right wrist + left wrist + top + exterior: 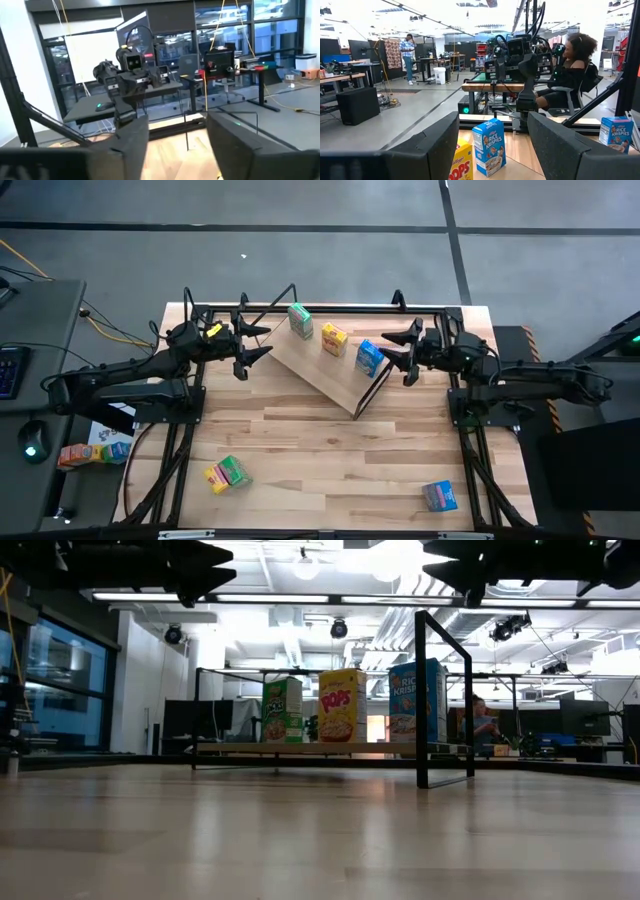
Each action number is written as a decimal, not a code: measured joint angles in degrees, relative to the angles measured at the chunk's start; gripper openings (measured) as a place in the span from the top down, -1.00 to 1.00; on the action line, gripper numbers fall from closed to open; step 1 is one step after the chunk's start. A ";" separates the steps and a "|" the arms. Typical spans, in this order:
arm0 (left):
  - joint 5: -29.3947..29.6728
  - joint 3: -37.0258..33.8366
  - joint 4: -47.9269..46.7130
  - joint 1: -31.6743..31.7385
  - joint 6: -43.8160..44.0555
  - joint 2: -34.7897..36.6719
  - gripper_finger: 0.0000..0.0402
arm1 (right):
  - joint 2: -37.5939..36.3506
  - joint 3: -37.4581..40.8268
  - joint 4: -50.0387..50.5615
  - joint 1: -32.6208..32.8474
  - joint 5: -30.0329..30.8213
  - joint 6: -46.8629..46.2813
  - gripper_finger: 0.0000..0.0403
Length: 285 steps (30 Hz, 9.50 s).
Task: Stack cereal on shelf
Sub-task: Put the green cereal box on the shelf aligned with the other green cereal box
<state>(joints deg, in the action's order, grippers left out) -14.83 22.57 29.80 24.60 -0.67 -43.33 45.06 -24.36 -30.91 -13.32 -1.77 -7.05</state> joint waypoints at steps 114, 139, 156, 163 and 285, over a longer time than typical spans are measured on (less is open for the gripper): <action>21.56 26.27 -69.55 -77.13 30.25 -22.03 1.00 | 3.30 0.00 3.07 0.00 -7.77 2.99 -0.19; 24.32 23.21 -68.70 -71.54 30.75 -22.01 1.00 | 3.32 0.00 4.16 -0.02 -5.22 3.02 -0.19; 28.30 23.10 -69.13 -68.96 31.09 -22.04 1.00 | 3.32 0.00 5.04 -0.02 -4.76 3.14 -0.19; 28.05 23.10 -68.98 -70.65 32.44 -22.03 1.00 | 3.32 0.00 5.04 -0.02 -4.76 3.04 -0.19; 38.76 23.28 -73.19 -76.61 30.04 -22.61 -0.13 | 3.37 -0.02 9.30 -0.02 -0.14 1.51 -0.19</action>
<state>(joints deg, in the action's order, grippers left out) 23.93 45.84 -43.39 -52.01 29.37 -65.94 48.42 -24.38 -21.61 -13.34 -1.91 -5.54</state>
